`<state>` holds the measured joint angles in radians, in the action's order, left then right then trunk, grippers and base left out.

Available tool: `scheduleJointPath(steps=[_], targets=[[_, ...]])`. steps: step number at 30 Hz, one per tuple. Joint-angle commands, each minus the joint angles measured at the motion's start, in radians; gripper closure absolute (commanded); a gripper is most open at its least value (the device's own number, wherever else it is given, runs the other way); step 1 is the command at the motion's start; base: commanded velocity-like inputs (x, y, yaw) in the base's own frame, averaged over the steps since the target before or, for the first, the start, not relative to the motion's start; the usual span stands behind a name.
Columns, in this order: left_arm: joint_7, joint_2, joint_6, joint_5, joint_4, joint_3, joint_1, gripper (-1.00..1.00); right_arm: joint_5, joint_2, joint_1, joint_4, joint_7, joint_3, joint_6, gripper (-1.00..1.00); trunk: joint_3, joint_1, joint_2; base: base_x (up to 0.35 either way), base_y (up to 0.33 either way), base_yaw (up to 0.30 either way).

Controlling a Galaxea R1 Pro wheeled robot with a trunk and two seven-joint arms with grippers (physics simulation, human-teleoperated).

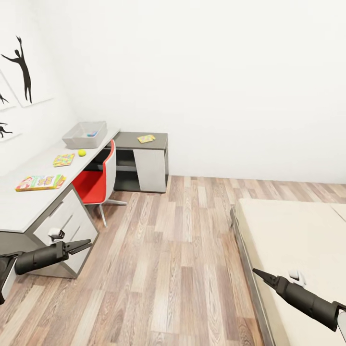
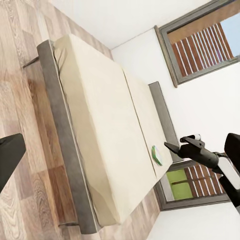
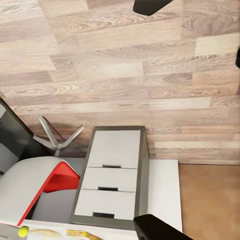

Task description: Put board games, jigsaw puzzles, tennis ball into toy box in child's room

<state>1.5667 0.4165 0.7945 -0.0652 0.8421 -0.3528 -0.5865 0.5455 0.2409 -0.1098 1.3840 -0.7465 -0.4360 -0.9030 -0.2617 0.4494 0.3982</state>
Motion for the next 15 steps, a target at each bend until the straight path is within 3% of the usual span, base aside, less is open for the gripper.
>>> scheduleJointPath(steps=[1, 15], targets=[[0.004, 0.0, 0.011, 0.001, 0.0, 0.0, 0.0, -1.0, -0.001, 0.0, -0.001, 0.0, -0.004, -0.001, -0.005, -1.0, 0.0, 0.001, 0.002, 0.0, 0.0, 0.002], [0.004, 0.001, 0.01, 0.001, 0.0, 0.0, 0.0, -1.0, -0.001, 0.0, -0.001, 0.0, -0.004, -0.002, -0.007, -1.0, 0.006, 0.001, 0.002, 0.0, 0.0, -0.024]])
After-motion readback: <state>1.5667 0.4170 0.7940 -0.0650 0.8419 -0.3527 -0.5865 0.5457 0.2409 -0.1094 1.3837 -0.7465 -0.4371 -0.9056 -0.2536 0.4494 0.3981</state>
